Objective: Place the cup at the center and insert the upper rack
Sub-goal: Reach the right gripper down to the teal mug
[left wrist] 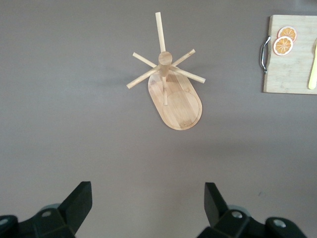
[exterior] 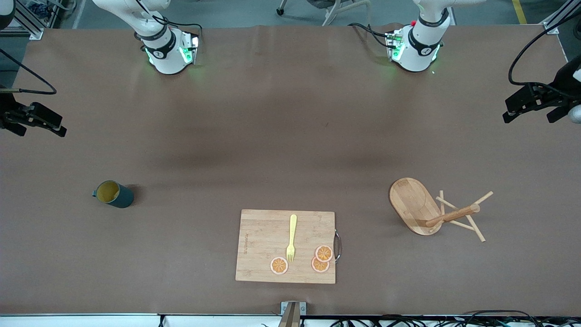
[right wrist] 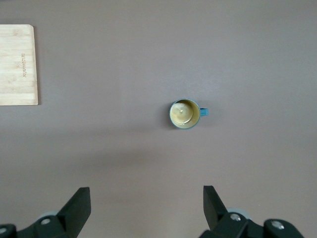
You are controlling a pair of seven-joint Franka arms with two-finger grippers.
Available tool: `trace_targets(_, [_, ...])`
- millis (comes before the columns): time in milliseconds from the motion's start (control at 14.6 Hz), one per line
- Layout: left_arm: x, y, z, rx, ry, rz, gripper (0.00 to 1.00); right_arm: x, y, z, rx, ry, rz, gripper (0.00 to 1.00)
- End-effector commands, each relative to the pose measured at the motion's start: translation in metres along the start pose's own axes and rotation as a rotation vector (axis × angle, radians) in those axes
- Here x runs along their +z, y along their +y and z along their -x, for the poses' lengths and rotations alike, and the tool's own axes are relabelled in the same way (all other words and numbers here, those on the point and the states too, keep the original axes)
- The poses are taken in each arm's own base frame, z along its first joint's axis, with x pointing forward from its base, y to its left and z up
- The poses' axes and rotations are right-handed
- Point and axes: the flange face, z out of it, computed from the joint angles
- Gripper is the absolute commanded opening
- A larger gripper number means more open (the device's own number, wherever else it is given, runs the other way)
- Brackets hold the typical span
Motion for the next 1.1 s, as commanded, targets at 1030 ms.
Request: trace_targets(1030, [-0.007, 0.005, 0.001, 0.011, 0.019, -0.02, 1.0, 0.171, 0.01, -0.048, -0.007, -0.072, 0.03, 1.0])
